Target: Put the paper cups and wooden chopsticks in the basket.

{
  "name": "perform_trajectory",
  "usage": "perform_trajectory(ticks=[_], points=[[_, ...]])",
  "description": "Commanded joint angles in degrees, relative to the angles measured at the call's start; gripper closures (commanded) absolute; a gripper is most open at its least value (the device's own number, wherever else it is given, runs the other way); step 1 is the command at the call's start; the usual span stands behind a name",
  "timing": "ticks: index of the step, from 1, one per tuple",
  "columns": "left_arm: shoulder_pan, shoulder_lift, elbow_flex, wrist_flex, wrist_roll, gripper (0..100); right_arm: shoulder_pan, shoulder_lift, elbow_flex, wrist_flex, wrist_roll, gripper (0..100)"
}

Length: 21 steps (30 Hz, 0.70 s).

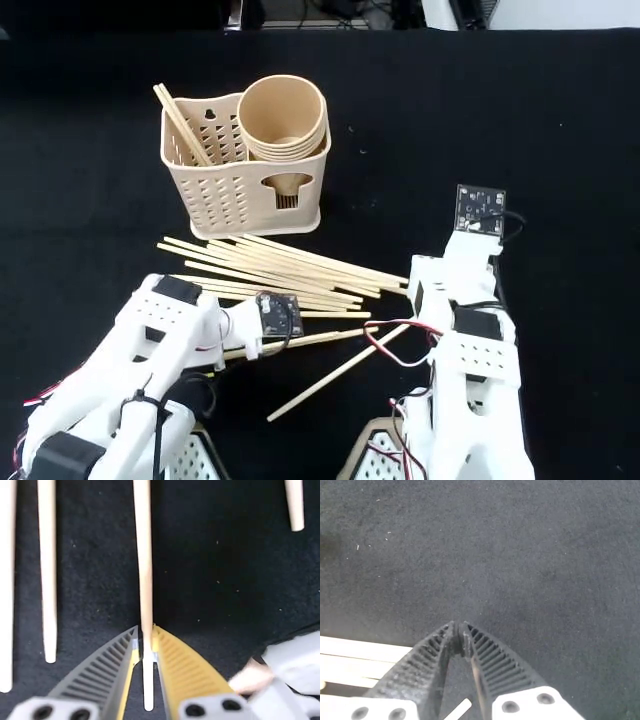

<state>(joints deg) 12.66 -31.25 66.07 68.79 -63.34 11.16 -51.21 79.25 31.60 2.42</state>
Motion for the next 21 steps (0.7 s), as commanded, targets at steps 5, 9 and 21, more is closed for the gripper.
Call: perform_trajectory(ticks=[5, 9, 21], points=[[-3.38, -0.88, -6.99, 6.86, -0.44, 97, -0.7, -1.19, -0.48, -1.41, 0.7, 97.7], [-5.14, -0.88, -10.42, 9.85, -1.32, 97, -0.7, -1.19, -0.48, -1.41, 0.7, 97.7], [0.92, -0.53, -2.33, -3.34, 3.34, 94, -0.7, -1.27, -0.48, -1.41, 0.7, 97.7]])
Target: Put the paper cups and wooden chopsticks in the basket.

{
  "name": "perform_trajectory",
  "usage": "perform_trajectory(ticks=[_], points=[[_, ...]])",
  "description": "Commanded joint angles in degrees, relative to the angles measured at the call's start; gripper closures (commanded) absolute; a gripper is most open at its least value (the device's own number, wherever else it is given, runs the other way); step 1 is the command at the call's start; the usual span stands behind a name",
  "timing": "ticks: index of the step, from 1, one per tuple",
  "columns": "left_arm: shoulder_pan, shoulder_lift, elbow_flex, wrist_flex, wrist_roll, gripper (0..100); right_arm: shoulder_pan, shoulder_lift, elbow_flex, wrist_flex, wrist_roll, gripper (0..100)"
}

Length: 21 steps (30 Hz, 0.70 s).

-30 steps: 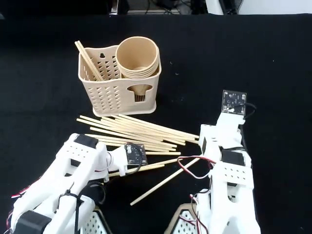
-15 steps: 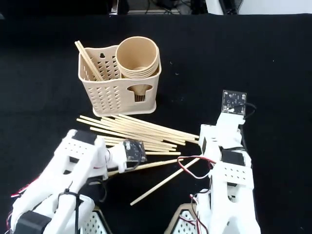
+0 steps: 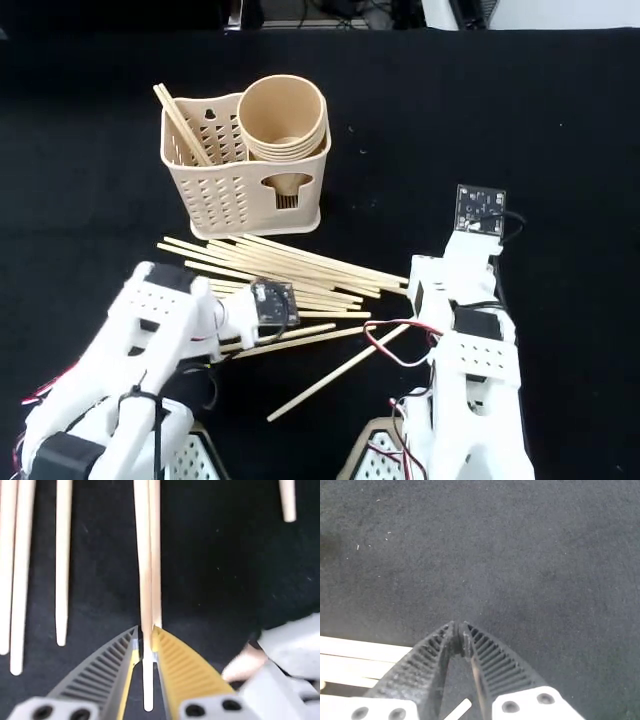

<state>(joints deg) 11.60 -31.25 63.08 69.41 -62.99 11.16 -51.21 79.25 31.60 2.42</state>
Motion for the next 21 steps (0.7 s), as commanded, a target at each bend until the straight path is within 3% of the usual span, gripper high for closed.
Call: perform_trajectory(ticks=[1, 5, 14, 21], points=[[2.42, -0.35, 0.84, -4.92, 4.04, 92, -0.7, -1.27, -0.48, -1.41, 0.7, 97.7], [3.21, -0.26, 1.01, -5.71, 5.19, 86, -0.7, -1.27, -0.48, -1.41, 0.7, 97.7], [2.86, -0.79, 0.48, -4.66, 5.36, 86, -0.7, -1.27, -0.48, -1.41, 0.7, 97.7], [3.38, -0.79, -7.08, 5.71, 5.45, 86, -0.7, -1.27, -0.48, -1.41, 0.7, 97.7]])
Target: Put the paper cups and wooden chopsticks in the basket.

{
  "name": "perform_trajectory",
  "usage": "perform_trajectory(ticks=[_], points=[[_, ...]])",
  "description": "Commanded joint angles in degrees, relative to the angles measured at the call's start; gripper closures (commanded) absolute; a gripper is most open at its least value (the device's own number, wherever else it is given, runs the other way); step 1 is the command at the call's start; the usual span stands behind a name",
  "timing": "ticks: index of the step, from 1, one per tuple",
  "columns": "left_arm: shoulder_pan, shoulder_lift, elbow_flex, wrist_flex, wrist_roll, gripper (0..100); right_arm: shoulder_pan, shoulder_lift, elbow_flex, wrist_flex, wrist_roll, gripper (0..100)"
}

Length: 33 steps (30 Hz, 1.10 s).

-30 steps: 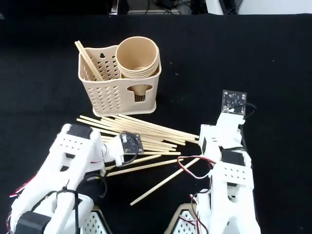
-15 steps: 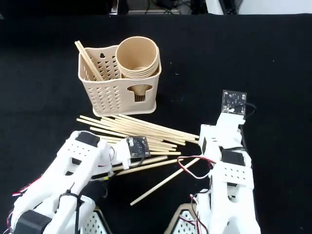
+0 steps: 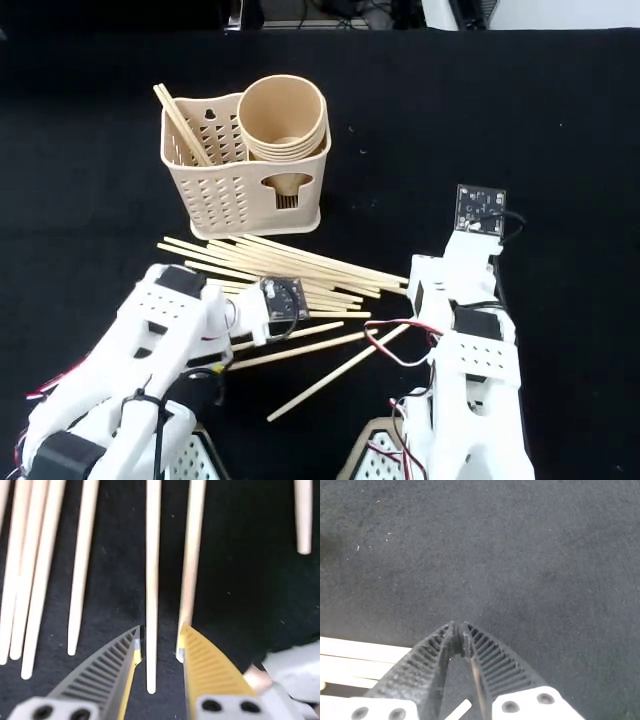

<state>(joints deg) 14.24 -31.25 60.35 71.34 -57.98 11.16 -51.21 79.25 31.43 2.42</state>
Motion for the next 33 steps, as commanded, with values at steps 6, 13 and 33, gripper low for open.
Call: perform_trajectory(ticks=[6, 13, 33], points=[[0.84, -0.79, -5.23, 6.42, 0.44, 86, -0.7, -1.27, -0.48, -1.23, 0.7, 97.7], [1.89, -0.26, 0.75, -0.97, 0.35, 86, -0.7, -1.27, -0.48, -1.23, 0.7, 97.7], [1.36, 5.54, 2.68, -7.65, 0.44, 86, -0.7, -1.27, -0.48, -1.23, 0.7, 97.7]])
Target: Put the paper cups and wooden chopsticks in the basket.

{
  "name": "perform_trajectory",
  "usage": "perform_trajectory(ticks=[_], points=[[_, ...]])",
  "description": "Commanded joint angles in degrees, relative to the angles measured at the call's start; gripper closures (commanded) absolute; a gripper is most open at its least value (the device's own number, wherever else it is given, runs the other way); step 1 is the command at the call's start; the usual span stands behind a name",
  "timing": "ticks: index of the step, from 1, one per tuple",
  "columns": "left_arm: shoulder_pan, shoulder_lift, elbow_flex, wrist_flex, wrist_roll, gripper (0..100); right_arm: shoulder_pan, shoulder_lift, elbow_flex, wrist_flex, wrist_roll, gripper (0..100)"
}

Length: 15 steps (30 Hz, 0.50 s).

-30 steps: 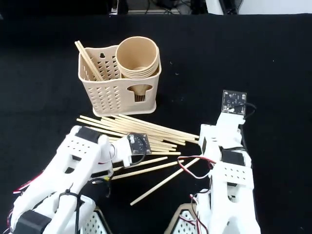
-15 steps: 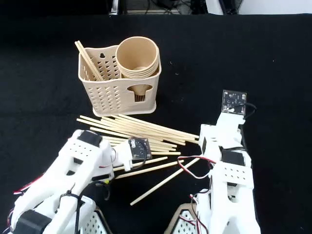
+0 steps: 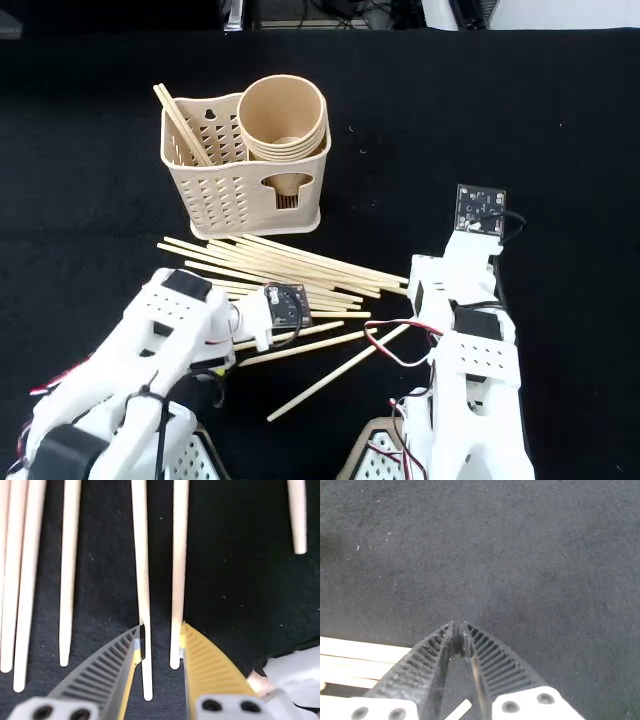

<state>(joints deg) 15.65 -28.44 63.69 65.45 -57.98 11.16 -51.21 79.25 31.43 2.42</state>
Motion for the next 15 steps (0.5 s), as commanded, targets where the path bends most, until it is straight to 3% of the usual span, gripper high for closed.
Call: perform_trajectory(ticks=[1, 7, 15], points=[[-0.04, 4.48, -1.36, -1.93, 0.53, 86, -0.7, -1.27, -0.48, -1.23, 0.7, 97.7], [0.31, 13.27, -5.93, -2.11, 3.16, 86, -0.7, -1.27, -0.48, -1.23, 0.7, 97.7], [0.66, 14.07, -5.93, -2.11, 2.99, 88, -0.7, -1.27, -0.48, -1.23, 0.7, 97.7]])
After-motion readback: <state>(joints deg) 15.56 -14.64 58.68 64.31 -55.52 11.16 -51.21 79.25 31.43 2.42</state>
